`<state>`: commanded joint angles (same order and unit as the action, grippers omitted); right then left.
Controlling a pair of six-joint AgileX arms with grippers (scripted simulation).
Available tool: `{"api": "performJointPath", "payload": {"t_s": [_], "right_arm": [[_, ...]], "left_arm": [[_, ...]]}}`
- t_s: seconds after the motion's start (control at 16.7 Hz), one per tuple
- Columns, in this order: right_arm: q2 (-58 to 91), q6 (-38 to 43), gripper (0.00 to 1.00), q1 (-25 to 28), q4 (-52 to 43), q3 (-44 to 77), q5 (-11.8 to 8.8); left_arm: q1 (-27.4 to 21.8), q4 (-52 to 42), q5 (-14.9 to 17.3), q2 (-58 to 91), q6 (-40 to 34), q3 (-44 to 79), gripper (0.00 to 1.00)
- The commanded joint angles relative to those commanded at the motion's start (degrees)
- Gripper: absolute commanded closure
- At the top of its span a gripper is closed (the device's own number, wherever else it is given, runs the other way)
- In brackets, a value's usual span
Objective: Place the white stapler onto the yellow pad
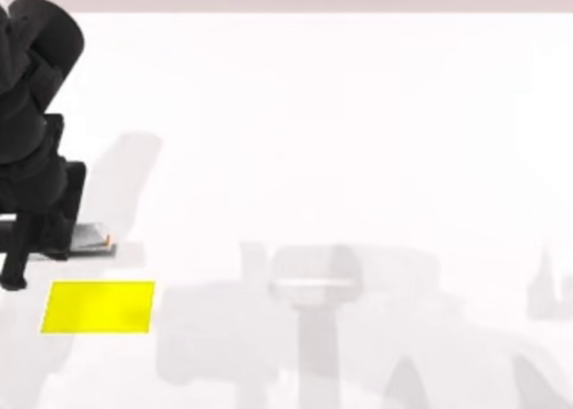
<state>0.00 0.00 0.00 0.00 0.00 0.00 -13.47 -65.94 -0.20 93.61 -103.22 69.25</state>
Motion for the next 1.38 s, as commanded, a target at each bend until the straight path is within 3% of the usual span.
{"api": "performJointPath", "payload": {"t_s": [0.3,0.84,1.2,1.38], "right_arm": [[0.0,0.0,0.0,0.0,0.0,0.0,0.0],[0.0,0.0,0.0,0.0,0.0,0.0,0.0],[0.0,0.0,0.0,0.0,0.0,0.0,0.0],[0.0,0.0,0.0,0.0,0.0,0.0,0.0]], "left_arm": [[-0.32,0.8,-0.02,0.52,0.21,-0.45,1.0],[-0.16,21.16,-0.05,7.49,0.06,-13.41,1.0],[-0.14,23.35,0.02,8.35,0.0,-14.99,1.0],[-0.14,23.35,0.02,8.35,0.0,-14.99,0.77]]}}
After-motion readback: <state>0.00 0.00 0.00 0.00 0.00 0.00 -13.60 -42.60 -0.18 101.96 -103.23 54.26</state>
